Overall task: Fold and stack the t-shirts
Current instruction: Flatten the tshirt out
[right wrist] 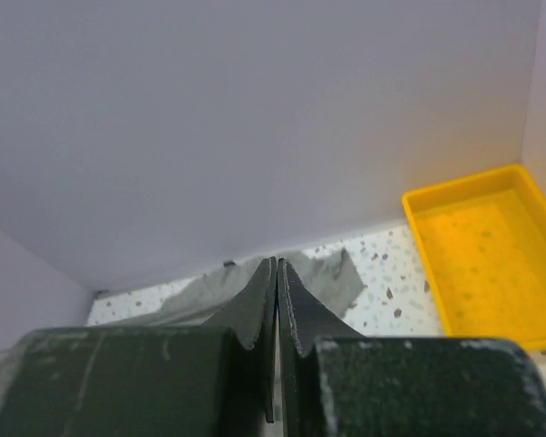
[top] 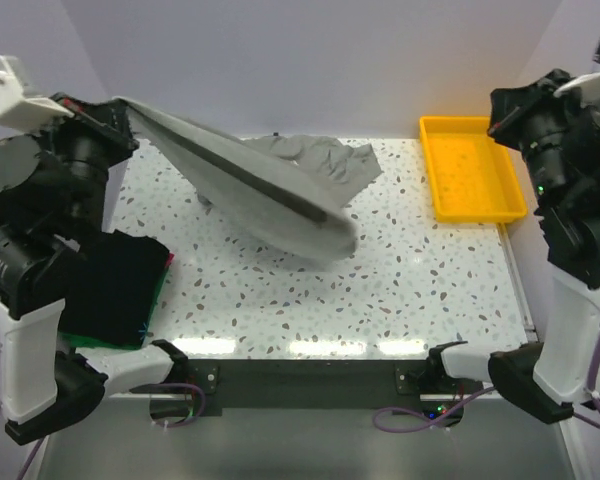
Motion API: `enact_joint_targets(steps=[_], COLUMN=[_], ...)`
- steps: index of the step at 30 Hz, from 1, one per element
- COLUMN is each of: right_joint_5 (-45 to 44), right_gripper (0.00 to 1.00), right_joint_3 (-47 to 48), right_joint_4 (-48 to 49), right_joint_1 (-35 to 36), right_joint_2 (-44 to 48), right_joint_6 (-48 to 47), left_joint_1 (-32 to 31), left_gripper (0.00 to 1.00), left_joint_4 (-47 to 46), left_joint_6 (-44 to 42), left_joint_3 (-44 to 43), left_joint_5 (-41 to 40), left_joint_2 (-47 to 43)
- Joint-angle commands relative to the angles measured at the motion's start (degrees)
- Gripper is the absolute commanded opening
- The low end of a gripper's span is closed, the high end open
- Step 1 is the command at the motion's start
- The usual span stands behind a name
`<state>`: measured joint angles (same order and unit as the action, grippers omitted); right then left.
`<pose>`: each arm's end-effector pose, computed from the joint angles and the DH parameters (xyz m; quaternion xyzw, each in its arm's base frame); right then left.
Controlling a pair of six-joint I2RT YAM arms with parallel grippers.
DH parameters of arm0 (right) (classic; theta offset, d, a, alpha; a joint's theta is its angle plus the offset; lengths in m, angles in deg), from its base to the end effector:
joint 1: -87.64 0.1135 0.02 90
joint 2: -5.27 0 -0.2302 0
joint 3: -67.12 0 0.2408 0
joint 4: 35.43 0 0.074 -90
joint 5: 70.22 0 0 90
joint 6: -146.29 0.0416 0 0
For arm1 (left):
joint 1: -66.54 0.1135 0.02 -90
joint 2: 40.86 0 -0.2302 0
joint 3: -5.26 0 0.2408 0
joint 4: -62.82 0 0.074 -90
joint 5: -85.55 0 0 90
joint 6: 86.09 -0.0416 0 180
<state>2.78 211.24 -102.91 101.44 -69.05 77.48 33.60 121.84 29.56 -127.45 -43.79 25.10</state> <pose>0.1531 0.0251 0.5657 0.1505 0.6767 0.1168 0.7111 0.1205 -0.0466 0.5593 -0.2136 0.6343 -0.1539 0.7269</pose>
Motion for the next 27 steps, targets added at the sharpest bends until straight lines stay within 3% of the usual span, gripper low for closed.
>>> enact_joint_targets(steps=[1,4,7,8,10,11,13,14,17,22,25,27], right_joint_5=[-1.2,4.2,12.4,20.4,27.4,27.6,20.9,16.5,11.8,1.6,-3.1,-4.4], right_gripper=[0.00,0.00,0.00,0.00,0.00,0.00,0.00,0.01,0.04,0.15,0.27,0.30], right_joint_3=[1.4,1.4,-8.1,-18.8,-32.1,-43.4,-51.2,-56.5,-64.4,-69.4,-72.5,-72.7], right_joint_4=[10.0,9.3,10.1,12.1,22.1,24.7,28.7,29.6,34.9,44.5,52.7,54.3], right_joint_1=[-0.3,-0.2,-0.3,-0.2,0.4,4.3,11.6,18.8,29.6,41.8,49.9,51.7], right_joint_2=[3.0,2.4,3.1,4.3,8.7,9.8,11.6,11.4,8.4,3.2,-1.0,-2.5], right_joint_6=[-1.0,0.9,5.4,6.7,12.4,13.3,12.0,11.7,13.2,14.1,16.9,17.1], left_joint_1=[0.4,0.4,0.4,0.4,0.4,0.4,0.4,0.4,0.4,0.4,0.4,0.4], left_gripper=[0.00,0.00,0.00,0.00,0.00,0.00,0.00,0.00,0.00,0.00,0.00,0.00], left_joint_4=[-13.2,-13.5,-10.4,-11.3,-12.4,-12.3,-9.6,-8.7,-6.0,-4.1,-1.1,-0.7], left_joint_6=[-3.8,-4.4,-2.4,-1.9,-1.4,-1.3,-1.1,-0.7,-1.1,-2.2,-3.1,-3.0], left_joint_3=[-0.4,-2.3,1.3,6.6,11.6,14.5,14.6,14.3,13.2,10.5,3.4,2.7], left_joint_5=[-1.4,0.0,1.3,2.2,3.3,5.3,7.0,7.8,9.0,9.4,9.6,9.8], left_joint_2=[-2.0,-0.3,-1.2,-2.1,-4.6,-4.9,-3.9,-3.4,-1.5,1.2,5.8,6.1])
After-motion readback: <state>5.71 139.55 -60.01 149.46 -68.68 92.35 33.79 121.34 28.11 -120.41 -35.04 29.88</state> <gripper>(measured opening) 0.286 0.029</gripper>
